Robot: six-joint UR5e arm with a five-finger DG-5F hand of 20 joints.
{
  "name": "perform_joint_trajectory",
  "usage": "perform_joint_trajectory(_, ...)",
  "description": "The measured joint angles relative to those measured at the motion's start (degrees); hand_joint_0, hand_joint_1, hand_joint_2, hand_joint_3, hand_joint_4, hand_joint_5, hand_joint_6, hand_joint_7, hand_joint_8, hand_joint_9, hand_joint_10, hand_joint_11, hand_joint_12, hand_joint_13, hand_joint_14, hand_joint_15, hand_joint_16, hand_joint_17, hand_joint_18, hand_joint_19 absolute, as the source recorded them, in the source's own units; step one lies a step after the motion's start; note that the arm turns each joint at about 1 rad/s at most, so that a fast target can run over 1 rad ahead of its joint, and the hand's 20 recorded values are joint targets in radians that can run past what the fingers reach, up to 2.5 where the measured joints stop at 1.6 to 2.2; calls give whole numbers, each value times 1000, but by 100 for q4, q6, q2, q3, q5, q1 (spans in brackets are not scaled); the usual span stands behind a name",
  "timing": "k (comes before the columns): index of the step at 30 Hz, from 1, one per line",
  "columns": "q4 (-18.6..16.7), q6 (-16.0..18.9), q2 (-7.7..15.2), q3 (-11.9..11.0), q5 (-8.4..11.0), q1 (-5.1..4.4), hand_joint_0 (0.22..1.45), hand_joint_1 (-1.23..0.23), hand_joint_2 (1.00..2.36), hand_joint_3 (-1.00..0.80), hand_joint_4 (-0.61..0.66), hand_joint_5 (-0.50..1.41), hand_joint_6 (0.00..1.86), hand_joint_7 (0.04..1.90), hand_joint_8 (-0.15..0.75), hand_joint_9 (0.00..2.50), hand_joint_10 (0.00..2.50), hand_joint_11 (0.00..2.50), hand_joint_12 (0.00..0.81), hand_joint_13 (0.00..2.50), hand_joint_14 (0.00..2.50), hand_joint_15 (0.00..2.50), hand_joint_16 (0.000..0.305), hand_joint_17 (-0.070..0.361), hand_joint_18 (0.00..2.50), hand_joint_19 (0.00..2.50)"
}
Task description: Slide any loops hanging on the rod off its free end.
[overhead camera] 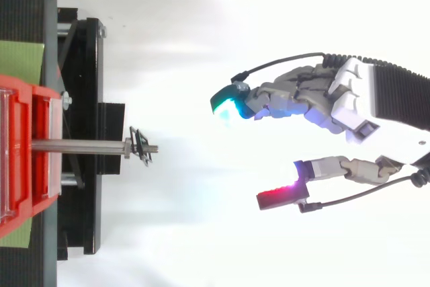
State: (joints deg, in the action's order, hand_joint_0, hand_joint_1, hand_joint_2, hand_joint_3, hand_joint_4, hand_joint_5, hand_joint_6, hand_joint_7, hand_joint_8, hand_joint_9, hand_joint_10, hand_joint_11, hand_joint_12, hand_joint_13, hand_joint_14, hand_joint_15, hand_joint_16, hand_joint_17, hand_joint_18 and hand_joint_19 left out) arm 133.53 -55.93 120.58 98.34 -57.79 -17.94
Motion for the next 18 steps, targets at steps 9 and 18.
perform_joint_trajectory(9, -35, 31, 97, -15, 30, 17, 538, -444, 1006, -442, 206, -176, 503, 879, 267, 840, 8, 239, 281, 801, 5, 127, 41, 92, 750, 397)
perform_joint_trajectory(18, -98, 542, 718, -498, -210, 123, 539, -445, 1005, -442, 207, -176, 503, 879, 265, 847, 8, 250, 283, 804, 5, 131, 41, 91, 753, 406)
